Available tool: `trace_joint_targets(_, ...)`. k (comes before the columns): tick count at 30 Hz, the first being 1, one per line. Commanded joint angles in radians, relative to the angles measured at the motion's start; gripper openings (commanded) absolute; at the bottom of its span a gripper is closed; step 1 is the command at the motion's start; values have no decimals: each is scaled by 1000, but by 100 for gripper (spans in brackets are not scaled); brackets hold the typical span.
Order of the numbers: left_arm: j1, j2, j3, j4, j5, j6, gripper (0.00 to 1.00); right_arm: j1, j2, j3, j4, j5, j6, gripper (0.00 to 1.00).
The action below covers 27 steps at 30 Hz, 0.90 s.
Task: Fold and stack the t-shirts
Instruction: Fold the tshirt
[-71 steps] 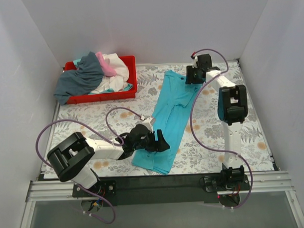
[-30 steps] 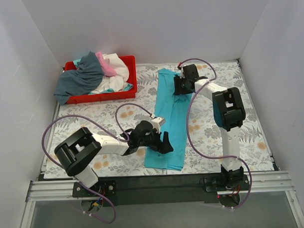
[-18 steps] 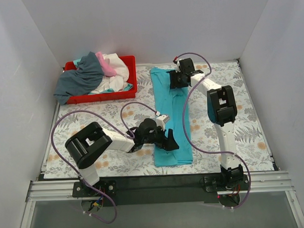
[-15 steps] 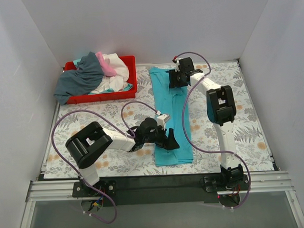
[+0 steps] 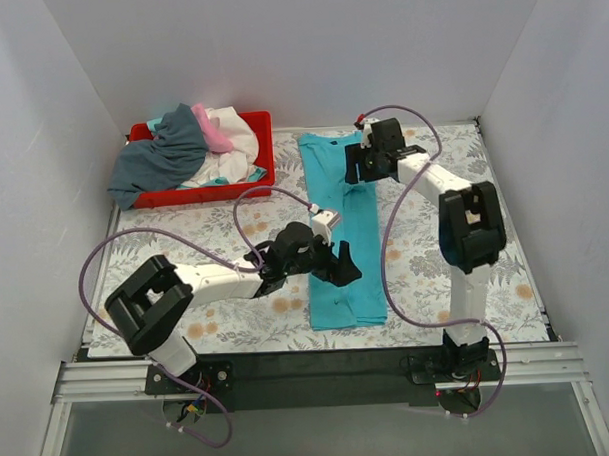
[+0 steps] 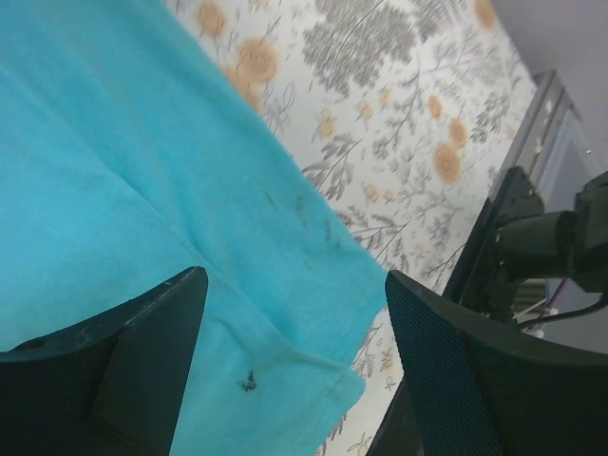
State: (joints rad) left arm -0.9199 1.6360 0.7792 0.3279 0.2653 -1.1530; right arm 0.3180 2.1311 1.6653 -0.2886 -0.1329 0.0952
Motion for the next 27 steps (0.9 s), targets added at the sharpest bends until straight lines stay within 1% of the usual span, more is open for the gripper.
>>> trace_joint_targets(1,-4,-157,-9,-3,-61,45,70,9,-283,-178,127,38,14,59)
trace_joint_targets(2,-4,-181,-24,-4,-72,49,70,9,-330,-226,143,45,29,59)
trace_joint_targets(3,-4,-200,-37,-19,-101,47,71,10,-418,-283,152,59,38,59)
trace_joint_targets(4,-4,-218,-67,-32,-118,42,71,12,-460,-380,160,62,61,59)
trace_joint_targets(5,0,-246,-78,-50,-145,35,71,15,-500,-439,173,65,69,59)
trace_joint_targets(6,13,-251,-87,-108,-191,-3,71,27,-572,-487,177,73,77,59)
trace_joint_targets(7,22,-255,-95,-143,-210,-28,71,36,-608,-530,178,81,83,59)
trace_joint_targets(8,38,-252,-101,-179,-228,-52,70,47,-638,-621,177,93,90,59)
trace_joint_targets(9,61,-251,-107,-237,-242,-103,70,56,-696,-659,175,111,95,59)
trace_joint_targets(11,76,-252,-138,-265,-248,-123,70,82,-755,-776,160,119,115,59)
trace_joint_targets(14,76,-252,-165,-305,-247,-166,70,99,-890,-912,135,111,155,59)
trace_joint_targets(20,76,-274,-181,-375,-239,-188,70,144,-1030,-1015,36,110,202,59)
trace_joint_targets(23,76,-278,-192,-389,-190,-201,70,156,-1079,-1038,-32,124,210,59)
trace_joint_targets(27,76,-281,-201,-435,-106,-209,68,180,-1141,-1092,-90,102,248,59)
